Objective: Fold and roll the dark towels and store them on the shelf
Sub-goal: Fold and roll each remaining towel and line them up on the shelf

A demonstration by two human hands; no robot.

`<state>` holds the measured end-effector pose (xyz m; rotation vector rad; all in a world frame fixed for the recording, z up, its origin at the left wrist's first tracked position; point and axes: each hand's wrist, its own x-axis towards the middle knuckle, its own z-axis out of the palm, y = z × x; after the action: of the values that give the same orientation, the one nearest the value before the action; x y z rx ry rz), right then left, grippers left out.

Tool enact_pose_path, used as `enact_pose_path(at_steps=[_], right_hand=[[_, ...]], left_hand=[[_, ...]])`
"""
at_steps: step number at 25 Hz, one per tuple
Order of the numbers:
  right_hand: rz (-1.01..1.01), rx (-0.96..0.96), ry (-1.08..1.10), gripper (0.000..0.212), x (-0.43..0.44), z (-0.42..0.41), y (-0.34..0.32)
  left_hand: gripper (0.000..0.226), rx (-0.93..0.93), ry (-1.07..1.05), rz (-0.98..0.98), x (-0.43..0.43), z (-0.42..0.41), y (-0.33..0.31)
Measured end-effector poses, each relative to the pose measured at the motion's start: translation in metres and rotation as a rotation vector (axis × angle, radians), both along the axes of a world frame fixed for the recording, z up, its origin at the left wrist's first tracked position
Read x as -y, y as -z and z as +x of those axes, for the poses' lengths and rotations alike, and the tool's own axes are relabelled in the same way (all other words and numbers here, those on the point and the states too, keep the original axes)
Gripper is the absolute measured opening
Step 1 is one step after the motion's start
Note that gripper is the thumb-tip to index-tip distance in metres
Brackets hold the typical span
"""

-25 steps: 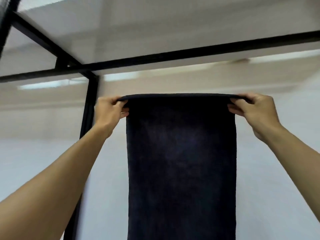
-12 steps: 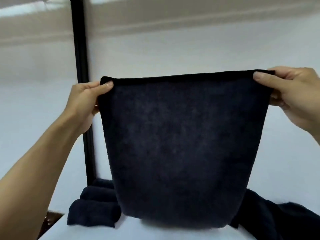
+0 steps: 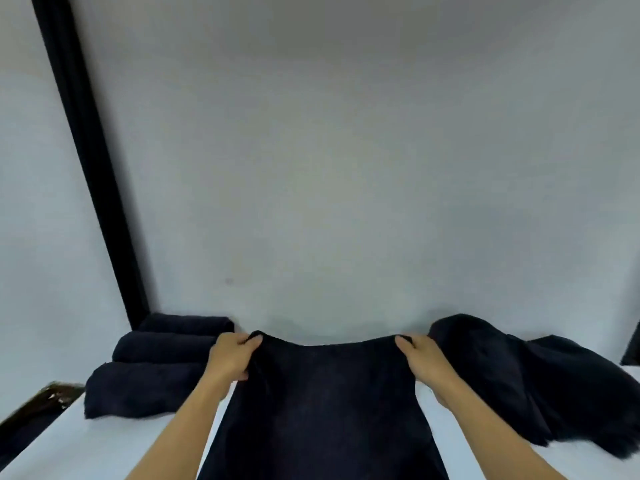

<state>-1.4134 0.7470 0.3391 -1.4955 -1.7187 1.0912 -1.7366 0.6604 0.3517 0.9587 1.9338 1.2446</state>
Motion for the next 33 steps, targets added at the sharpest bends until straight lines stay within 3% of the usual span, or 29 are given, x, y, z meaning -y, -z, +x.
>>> enact_pose_path(at_steps=[3, 5, 10, 13, 15, 19, 22, 28, 33], right_hand=[[0.056, 0.122, -0.013, 0.030, 0.006, 0.006, 0.038], [0.174, 0.185, -0.023, 0.021, 0.022, 0.012, 0.039], [0.206, 0.383, -0.150, 0.028, 0.037, 0.027, 0.023], [0.182, 0.209, -0.150, 0.025, 0.023, 0.016, 0.014], [0.176, 0.210, -0.113, 0.022, 0.021, 0.009, 0.026], [0.273, 0.264, 0.040, 0.021, 0.026, 0.016, 0.045], [0.346, 0.251, 0.002, 0.018, 0.022, 0.014, 0.043], [0.356, 0.280, 0.131, 0.017, 0.012, 0.012, 0.061], [0.309, 0.345, 0.203, 0.017, 0.007, 0.007, 0.066]], left_hand=[[0.022, -0.239, 0.051, -0.023, 0.004, 0.011, 0.034], [0.029, -0.424, 0.066, 0.003, 0.019, 0.019, 0.039], [0.046, -0.673, 0.142, -0.020, 0.044, 0.015, 0.034], [0.037, -0.529, 0.151, 0.100, 0.032, 0.014, 0.028], [0.031, -0.457, 0.100, 0.102, 0.030, 0.013, 0.038], [0.030, -0.548, -0.029, 0.023, 0.031, 0.003, 0.056], [0.030, -0.625, 0.037, 0.048, 0.025, -0.004, 0.055], [0.021, -0.662, -0.050, 0.041, 0.018, -0.008, 0.060], [0.020, -0.720, 0.045, -0.088, 0.005, -0.009, 0.054]])
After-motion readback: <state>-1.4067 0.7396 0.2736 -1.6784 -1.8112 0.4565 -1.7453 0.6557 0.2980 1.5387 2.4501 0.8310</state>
